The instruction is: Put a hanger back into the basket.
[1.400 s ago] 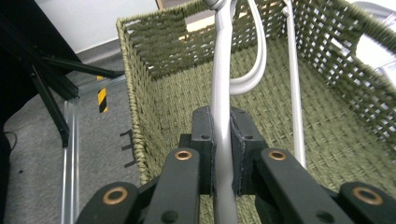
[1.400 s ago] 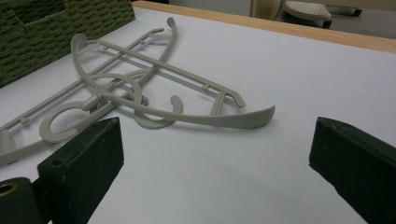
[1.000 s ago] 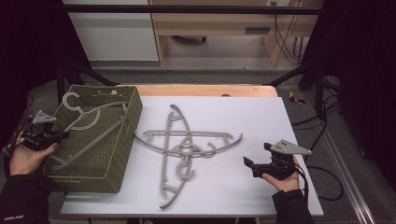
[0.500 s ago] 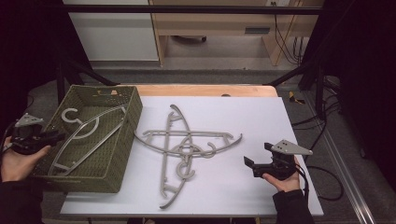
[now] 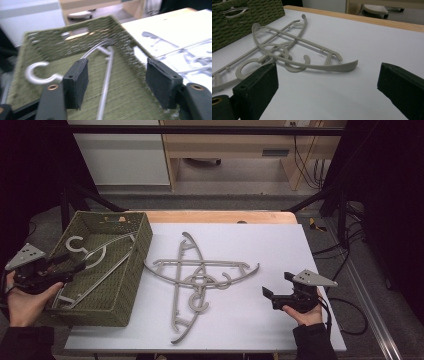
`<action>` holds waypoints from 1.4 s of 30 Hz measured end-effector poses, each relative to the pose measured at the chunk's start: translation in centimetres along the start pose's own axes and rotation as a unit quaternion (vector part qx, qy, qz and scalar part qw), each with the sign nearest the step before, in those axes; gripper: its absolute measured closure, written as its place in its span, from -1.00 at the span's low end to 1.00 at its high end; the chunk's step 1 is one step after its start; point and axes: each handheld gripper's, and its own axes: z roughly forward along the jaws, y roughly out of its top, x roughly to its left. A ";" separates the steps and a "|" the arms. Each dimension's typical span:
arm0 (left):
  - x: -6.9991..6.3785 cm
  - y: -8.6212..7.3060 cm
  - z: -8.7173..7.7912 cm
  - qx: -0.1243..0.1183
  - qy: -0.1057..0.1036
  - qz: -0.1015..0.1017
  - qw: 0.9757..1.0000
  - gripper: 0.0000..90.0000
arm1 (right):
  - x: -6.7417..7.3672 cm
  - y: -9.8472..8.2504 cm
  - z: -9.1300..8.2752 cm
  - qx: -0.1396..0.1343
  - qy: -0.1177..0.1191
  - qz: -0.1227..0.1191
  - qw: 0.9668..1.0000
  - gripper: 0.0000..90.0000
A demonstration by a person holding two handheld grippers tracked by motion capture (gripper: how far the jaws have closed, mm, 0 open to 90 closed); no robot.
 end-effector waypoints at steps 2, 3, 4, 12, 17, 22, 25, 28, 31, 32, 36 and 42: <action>-0.9 0.0 0.2 -0.015 -0.012 -0.002 1.000 -0.33 | 0.0 0.0 -0.1 0.000 0.000 -0.001 1.000 -0.92; -1.3 0.0 0.3 -0.020 -0.017 0.001 1.000 -0.37 | 0.0 0.0 -0.1 -0.001 0.000 -0.001 1.000 -0.92; -1.8 0.0 0.4 -0.027 -0.024 -0.001 0.999 -0.40 | 0.0 0.0 -0.1 -0.002 0.000 -0.001 1.000 -0.92; -5.2 -0.2 1.8 -0.049 -0.074 0.011 0.996 -0.65 | 0.0 0.1 -0.4 -0.010 0.000 0.000 1.000 -0.93; -7.2 -0.7 2.6 -0.044 -0.090 0.013 0.995 -0.76 | 0.0 0.1 -0.5 -0.015 0.003 0.000 1.000 -0.93; -8.9 -0.6 3.0 -0.042 -0.109 0.027 0.993 -0.77 | 0.1 0.2 -0.5 -0.015 0.004 -0.002 1.000 -0.93; -10.0 -0.4 3.4 -0.037 -0.125 0.039 0.991 -0.77 | 0.1 0.3 -0.5 -0.015 0.005 -0.003 1.000 -0.93; -11.3 -0.1 3.9 -0.030 -0.139 0.057 0.988 -0.78 | 0.1 0.2 -0.5 -0.013 0.004 -0.003 1.000 -0.93; -12.6 0.2 4.7 -0.021 -0.152 0.071 0.986 -0.78 | 0.2 0.3 -0.5 -0.015 0.005 -0.004 1.000 -0.93; -12.6 0.2 4.7 -0.021 -0.152 0.071 0.986 -0.78 | 0.2 0.3 -0.5 -0.017 0.005 -0.005 1.000 -0.93; -14.3 0.7 6.3 -0.005 -0.165 0.091 0.982 -0.79 | 0.2 0.3 -0.6 -0.016 0.006 -0.004 1.000 -0.93; -16.1 0.8 8.0 0.009 -0.177 0.099 0.979 -0.79 | 0.2 0.3 -0.6 -0.017 0.009 -0.004 1.000 -0.93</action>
